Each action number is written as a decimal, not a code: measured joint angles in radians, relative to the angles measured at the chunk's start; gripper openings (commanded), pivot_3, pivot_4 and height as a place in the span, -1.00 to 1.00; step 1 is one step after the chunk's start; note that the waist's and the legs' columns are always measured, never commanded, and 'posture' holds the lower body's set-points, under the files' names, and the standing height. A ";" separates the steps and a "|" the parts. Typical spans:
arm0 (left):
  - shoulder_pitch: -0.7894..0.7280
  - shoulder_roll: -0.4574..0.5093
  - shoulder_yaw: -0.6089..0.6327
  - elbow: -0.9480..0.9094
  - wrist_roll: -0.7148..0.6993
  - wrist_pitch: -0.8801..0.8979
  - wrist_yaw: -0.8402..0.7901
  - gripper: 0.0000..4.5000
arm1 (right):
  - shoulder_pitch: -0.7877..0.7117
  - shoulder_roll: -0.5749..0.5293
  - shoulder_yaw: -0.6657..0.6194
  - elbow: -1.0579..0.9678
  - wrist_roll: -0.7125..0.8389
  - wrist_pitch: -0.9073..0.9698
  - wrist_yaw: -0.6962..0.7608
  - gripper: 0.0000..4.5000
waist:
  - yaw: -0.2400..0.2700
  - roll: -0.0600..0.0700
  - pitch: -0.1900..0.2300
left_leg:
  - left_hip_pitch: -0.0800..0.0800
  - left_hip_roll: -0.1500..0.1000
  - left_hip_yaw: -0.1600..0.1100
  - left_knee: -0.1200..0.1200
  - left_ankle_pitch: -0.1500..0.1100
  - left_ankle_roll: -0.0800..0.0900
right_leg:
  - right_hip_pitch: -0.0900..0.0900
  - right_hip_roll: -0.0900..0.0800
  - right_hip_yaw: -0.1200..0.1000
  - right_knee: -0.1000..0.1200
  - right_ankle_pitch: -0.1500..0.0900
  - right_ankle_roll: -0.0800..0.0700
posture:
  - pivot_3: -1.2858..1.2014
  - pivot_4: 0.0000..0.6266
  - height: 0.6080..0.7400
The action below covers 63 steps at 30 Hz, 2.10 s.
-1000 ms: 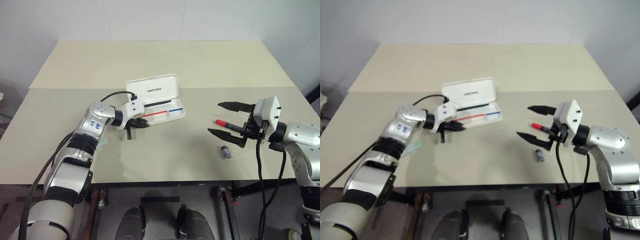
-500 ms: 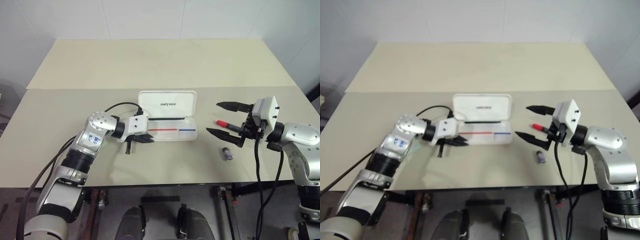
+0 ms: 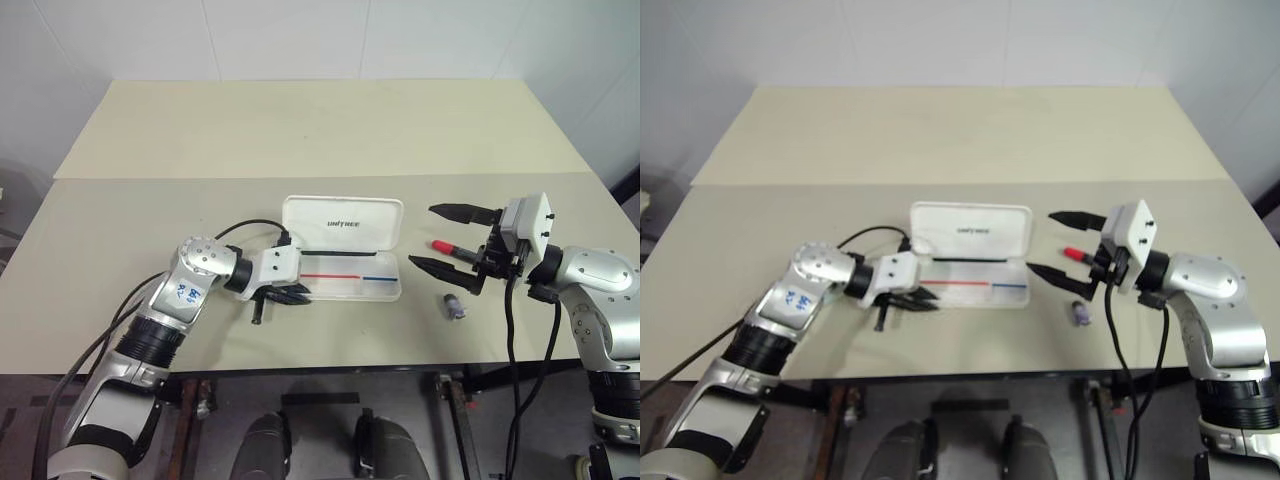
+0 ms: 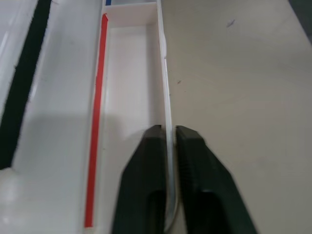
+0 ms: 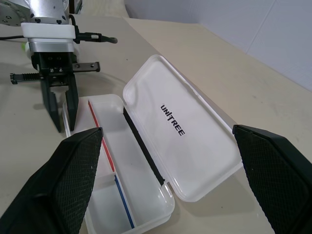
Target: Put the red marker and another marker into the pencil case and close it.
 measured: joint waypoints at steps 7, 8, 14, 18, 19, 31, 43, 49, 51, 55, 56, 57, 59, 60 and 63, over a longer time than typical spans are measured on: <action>0.014 -0.003 -0.011 -0.029 -0.027 0.059 0.006 0.72 | -0.001 0.001 0.005 0.019 -0.002 -0.002 0.002 1.00 | -0.001 0.000 0.000 | 0.000 0.000 -0.001 0.003 -0.001 0.002 | 0.000 0.000 0.000 0.004 0.000 0.000 | 0.03 -0.52 1.00; 0.019 -0.003 -0.010 -0.033 -0.037 0.061 0.003 0.88 | -0.002 0.002 0.008 0.025 -0.003 -0.003 0.003 1.00 | -0.001 0.000 0.000 | 0.000 0.001 -0.001 0.003 -0.001 0.002 | 0.000 0.000 0.000 0.004 0.000 -0.001 | 0.03 -0.52 1.00; 0.037 -0.024 0.015 -0.061 -0.157 0.003 -0.051 0.99 | -0.010 0.010 0.028 0.037 -0.009 -0.019 0.003 1.00 | -0.001 0.000 0.000 | 0.000 0.001 -0.001 0.003 -0.001 0.002 | 0.000 0.000 0.000 0.004 0.000 -0.001 | 0.03 -0.52 1.00; 0.040 -0.029 0.049 -0.048 -0.194 -0.051 -0.051 0.99 | -0.016 0.010 0.028 0.062 -0.009 -0.019 0.004 1.00 | -0.001 0.000 0.000 | 0.000 0.001 -0.001 0.003 -0.001 0.002 | 0.000 0.000 0.000 0.004 0.000 -0.001 | 0.03 -0.52 1.00; 0.042 -0.034 0.056 -0.043 -0.199 -0.067 -0.048 0.99 | -0.018 0.010 0.027 0.072 -0.009 -0.019 0.004 1.00 | -0.001 0.000 0.000 | 0.000 0.001 -0.001 0.003 -0.001 0.002 | 0.000 0.000 0.000 0.005 0.000 -0.001 | 0.03 -0.52 1.00; 0.053 -0.058 0.239 -0.066 -0.429 -0.127 -0.040 0.99 | -0.104 -0.138 0.028 0.464 -0.102 -0.097 0.135 1.00 | -0.010 0.000 0.000 | 0.001 0.001 0.000 0.004 0.000 0.000 | 0.000 0.000 0.001 0.005 0.000 -0.001 | 0.03 -0.52 1.00; 0.109 0.151 0.356 -0.136 -0.500 -0.043 -0.049 0.99 | -0.383 -0.063 0.109 0.968 -0.245 -0.240 0.245 1.00 | -0.050 0.000 0.000 | 0.002 0.001 0.001 0.003 0.001 -0.002 | 0.000 0.000 0.002 0.005 0.000 -0.001 | 0.03 -0.52 1.00; 0.088 0.254 0.442 -0.057 -0.489 -0.063 -0.035 0.99 | -0.438 -0.002 0.156 1.144 -0.328 -0.307 0.255 1.00 | -0.051 0.001 0.001 | 0.002 0.001 0.002 0.001 0.001 -0.002 | -0.001 0.000 0.002 0.006 0.000 -0.001 | 0.03 -0.52 1.00; 0.087 0.255 0.444 -0.057 -0.491 -0.064 -0.035 1.00 | -0.456 0.005 0.160 1.175 -0.346 -0.328 0.257 0.82 | -0.050 0.001 0.001 | 0.001 0.000 0.003 0.001 0.001 -0.002 | -0.001 0.000 0.003 0.007 0.001 0.000 | 0.03 -0.52 1.00; 0.118 0.258 0.448 -0.073 -0.493 -0.064 -0.032 1.00 | -0.486 0.022 0.171 1.230 -0.378 -0.361 0.259 0.23 | -0.053 0.001 0.001 | 0.002 0.001 0.003 -0.001 0.002 -0.003 | -0.001 0.000 0.003 0.007 0.000 0.000 | 0.03 -0.52 1.00; 0.126 0.258 0.448 -0.082 -0.493 -0.063 -0.031 1.00 | -0.491 0.022 0.171 1.235 -0.382 -0.362 0.264 0.09 | -0.053 0.001 0.001 | 0.002 0.001 0.003 -0.001 0.002 -0.003 | -0.001 0.000 0.003 0.007 0.000 0.000 | 0.03 -0.52 1.00; 0.132 0.258 0.448 -0.089 -0.494 -0.063 -0.028 1.00 | -0.496 0.023 0.171 1.241 -0.384 -0.363 0.270 -0.10 | -0.053 0.001 0.001 | 0.002 0.001 0.004 -0.001 0.002 -0.003 | -0.001 0.001 0.004 0.007 0.000 0.000 | 0.03 -0.52 1.00; 0.139 0.258 0.452 -0.094 -0.494 -0.063 -0.024 1.00 | -0.500 0.023 0.171 1.246 -0.391 -0.367 0.277 -0.41 | -0.053 0.001 0.001 | 0.002 0.001 0.004 -0.001 0.002 -0.003 | -0.001 0.001 0.004 0.007 0.000 0.000 | 0.03 -0.52 1.00; 0.140 0.258 0.455 -0.094 -0.494 -0.062 -0.022 1.00 | -0.500 0.023 0.171 1.247 -0.394 -0.370 0.281 -0.60 | -0.053 0.001 0.001 | 0.002 0.001 0.004 -0.001 0.002 -0.003 | -0.001 0.001 0.004 0.007 0.000 0.000 | 0.03 -0.52 1.00; 0.141 0.258 0.457 -0.098 -0.494 -0.059 -0.013 1.00 | -0.502 0.024 0.173 1.247 -0.409 -0.393 0.278 -0.74 | -0.053 0.001 0.001 | 0.003 0.001 0.004 -0.001 0.002 -0.003 | -0.001 0.001 0.005 0.006 0.000 0.000 | 0.03 -0.52 1.00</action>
